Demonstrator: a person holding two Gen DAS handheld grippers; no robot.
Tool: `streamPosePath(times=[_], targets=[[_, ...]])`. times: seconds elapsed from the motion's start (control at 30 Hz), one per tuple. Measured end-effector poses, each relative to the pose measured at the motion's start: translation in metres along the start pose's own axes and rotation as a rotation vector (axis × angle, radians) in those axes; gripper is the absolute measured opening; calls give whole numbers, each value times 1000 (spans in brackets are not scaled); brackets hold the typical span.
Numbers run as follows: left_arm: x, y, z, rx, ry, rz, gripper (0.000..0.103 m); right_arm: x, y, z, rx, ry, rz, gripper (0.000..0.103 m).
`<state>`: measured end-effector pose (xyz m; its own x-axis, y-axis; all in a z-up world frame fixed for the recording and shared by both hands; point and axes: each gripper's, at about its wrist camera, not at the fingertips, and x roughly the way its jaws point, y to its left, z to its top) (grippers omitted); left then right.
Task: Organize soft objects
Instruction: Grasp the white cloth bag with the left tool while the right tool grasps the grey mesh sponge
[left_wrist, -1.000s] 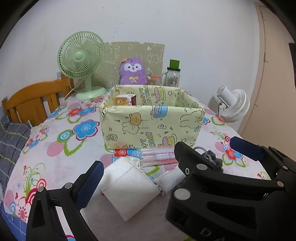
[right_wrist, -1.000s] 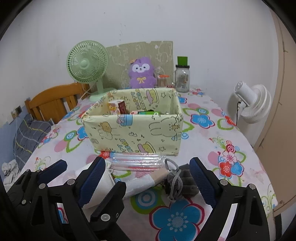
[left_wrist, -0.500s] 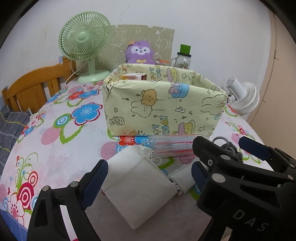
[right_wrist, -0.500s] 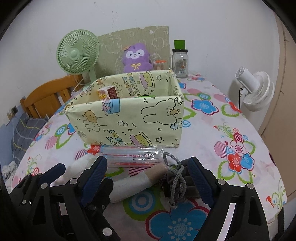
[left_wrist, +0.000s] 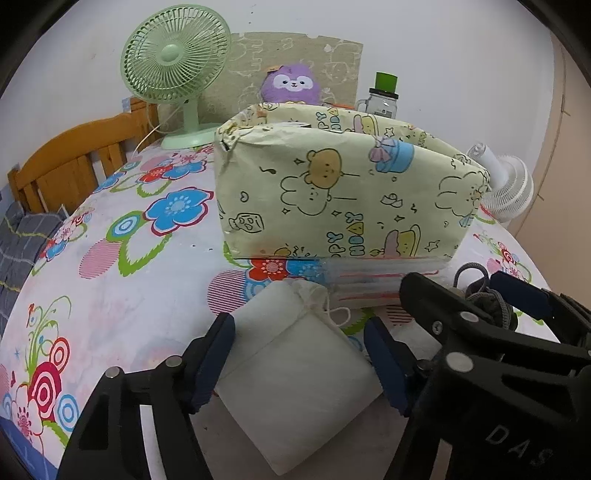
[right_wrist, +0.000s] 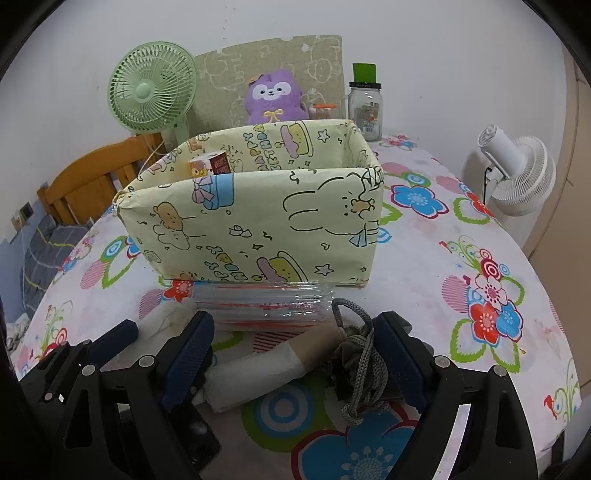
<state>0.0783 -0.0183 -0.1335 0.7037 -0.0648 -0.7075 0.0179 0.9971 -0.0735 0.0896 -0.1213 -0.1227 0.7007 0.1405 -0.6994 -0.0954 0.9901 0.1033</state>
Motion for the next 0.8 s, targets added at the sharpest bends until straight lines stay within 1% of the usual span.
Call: streamPosePath(times=[0.1,0.2,0.33,0.47,0.5,0.53,0.63,0.7,0.8], targets=[[0,5,1,-15,-1,10,60,0,-1,1,4,2,-1,91],[1,5,1,-11,4,13,58,-1,-1,1,5,2,-5,91],[0,-1,0,6,6,38,53,-3,-2,0,4,6,-20,91],[-3,-3,-3,3,5,29,54,-7,-5,-3,5,9,-44,91],[-3,-3,-3,0,5,25,56,-7,-6,-4,5,12,-50,91],[-4,-3,-3,-1,7,19,63,-7,-7,-5,5,13,-55,91],[-7,-7,-5,7,7,6,78,-9,-8,-7,3,13,-66,91],[-8,-11,-7,21,8,11,83,-10,-8,-8,4,13,-72,91],[-6,-13,-8,30,13,34,84,-12,-9,-8,11,7,-83,90]])
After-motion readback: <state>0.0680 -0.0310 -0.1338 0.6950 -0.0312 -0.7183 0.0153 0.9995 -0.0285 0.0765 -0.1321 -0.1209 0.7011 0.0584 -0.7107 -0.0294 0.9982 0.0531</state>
